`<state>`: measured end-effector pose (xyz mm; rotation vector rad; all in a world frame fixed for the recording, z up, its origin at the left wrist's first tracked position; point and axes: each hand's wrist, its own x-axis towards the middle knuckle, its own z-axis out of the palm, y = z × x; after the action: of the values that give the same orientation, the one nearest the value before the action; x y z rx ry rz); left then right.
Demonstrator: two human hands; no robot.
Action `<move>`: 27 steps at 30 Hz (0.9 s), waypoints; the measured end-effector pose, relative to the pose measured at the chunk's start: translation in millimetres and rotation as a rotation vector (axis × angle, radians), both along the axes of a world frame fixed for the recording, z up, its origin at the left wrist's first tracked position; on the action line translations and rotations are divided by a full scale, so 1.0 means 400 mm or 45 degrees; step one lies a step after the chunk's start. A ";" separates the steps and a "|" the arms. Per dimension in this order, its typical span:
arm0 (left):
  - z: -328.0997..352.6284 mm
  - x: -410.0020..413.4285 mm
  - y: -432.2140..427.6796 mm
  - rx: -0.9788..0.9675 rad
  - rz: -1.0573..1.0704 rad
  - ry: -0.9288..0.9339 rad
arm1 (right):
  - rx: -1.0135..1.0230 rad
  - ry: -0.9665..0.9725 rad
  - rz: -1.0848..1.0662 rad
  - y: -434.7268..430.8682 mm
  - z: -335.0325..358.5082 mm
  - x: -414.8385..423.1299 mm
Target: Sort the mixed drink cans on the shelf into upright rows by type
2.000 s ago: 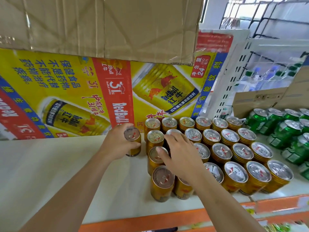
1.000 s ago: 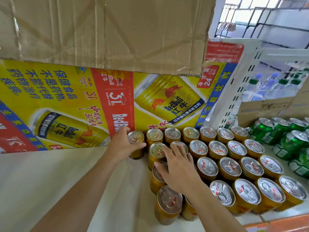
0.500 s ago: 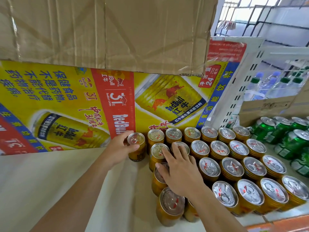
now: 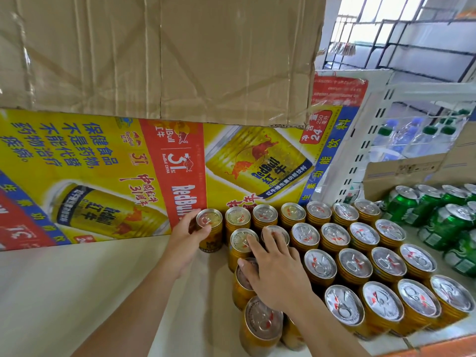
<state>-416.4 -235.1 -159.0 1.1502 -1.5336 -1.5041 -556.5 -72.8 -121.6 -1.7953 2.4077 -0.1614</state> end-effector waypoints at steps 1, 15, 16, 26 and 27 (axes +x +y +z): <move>-0.002 0.000 0.003 0.017 0.012 0.012 | -0.004 -0.002 0.000 0.000 0.000 0.000; 0.051 -0.028 0.098 -0.408 0.177 -0.530 | -0.087 -0.047 -0.001 0.012 0.013 -0.016; 0.065 -0.036 0.124 -0.513 0.136 -0.585 | -0.137 -0.049 -0.012 0.022 0.018 -0.023; 0.129 -0.157 0.404 -0.900 -0.632 -1.258 | -0.061 -0.093 -0.316 0.221 0.036 -0.213; 0.124 -0.164 0.415 -0.913 -0.622 -1.307 | -0.033 -0.095 -0.338 0.240 0.035 -0.234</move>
<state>-481.8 -68.9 -109.6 1.1699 -2.8778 -0.3903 -650.1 23.3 -107.5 -1.4437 2.5911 -0.2822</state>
